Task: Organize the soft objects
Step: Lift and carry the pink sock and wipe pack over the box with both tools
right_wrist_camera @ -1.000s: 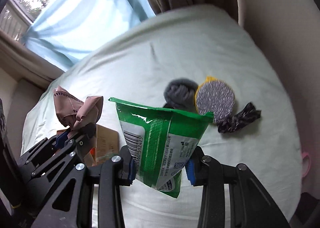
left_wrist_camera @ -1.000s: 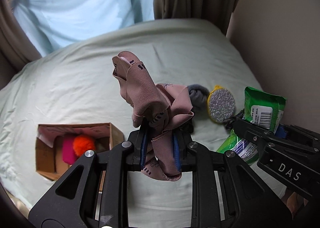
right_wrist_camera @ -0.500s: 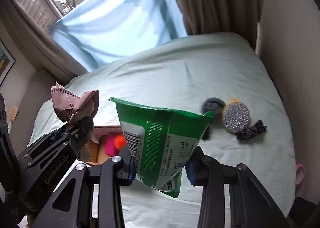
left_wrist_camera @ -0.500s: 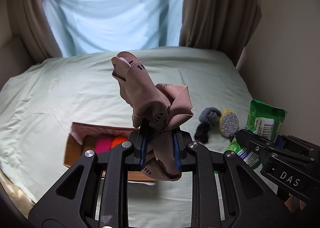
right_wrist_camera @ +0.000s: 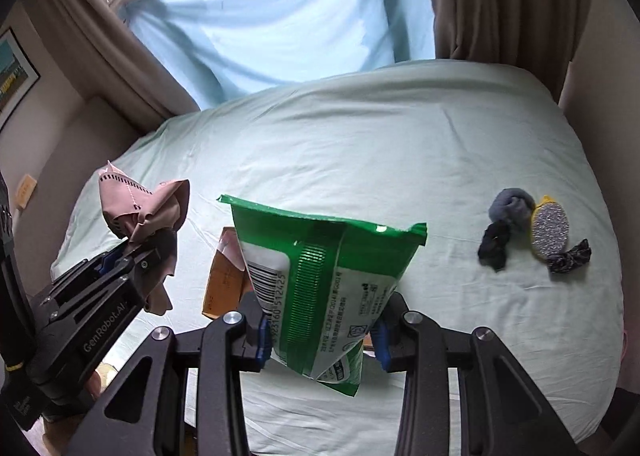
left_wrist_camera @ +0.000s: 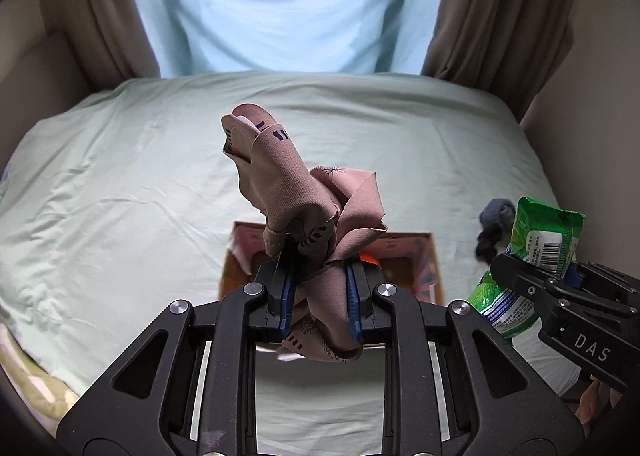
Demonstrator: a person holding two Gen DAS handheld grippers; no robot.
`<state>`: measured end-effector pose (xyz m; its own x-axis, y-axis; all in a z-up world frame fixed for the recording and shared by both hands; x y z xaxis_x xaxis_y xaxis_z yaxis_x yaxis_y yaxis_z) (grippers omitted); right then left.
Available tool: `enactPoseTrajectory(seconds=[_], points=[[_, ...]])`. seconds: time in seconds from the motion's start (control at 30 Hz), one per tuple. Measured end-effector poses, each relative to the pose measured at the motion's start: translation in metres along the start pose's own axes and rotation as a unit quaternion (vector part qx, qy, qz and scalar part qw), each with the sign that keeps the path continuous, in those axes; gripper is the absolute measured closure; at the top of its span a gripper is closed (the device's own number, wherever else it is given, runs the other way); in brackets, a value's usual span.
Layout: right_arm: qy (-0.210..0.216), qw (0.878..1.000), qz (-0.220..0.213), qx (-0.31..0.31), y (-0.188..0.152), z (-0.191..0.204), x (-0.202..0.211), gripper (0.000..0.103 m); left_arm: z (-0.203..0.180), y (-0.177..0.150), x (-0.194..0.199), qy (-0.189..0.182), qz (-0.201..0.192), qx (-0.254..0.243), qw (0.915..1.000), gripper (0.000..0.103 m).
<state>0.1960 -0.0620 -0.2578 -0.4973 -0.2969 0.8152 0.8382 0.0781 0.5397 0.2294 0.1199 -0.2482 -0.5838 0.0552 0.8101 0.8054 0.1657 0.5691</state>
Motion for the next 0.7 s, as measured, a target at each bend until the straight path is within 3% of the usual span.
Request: enactPoseTrajectory(seconds=[0.13, 0.37, 0.7], points=[[-0.008, 1.0, 0.028, -0.001, 0.004, 0.022, -0.037, 0.067, 0.031, -0.001, -0.032, 0.003, 0.029, -0.009, 0.9995, 0.084], [-0.019, 0.996, 0.087, -0.017, -0.006, 0.029, -0.106, 0.067, 0.058, -0.022, -0.101, 0.004, 0.09, -0.021, 0.9957, 0.084], [-0.026, 0.983, 0.173, -0.047, -0.038, 0.004, -0.184, 0.067, 0.048, -0.059, -0.176, -0.006, 0.173, -0.044, 0.9839, 0.084]])
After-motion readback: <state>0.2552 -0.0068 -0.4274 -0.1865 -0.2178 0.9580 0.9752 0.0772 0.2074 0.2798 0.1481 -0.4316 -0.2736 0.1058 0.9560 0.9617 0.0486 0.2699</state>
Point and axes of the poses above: each gripper's, at about its wrist camera, not at the fingertips, and x roughly against the way its jaws point, z to its left, y to its top, the point moved 9 cm from there along -x, roughly the way its jaws point, and after that the axes turned 11 degrees about x, right-handed, at the moved point
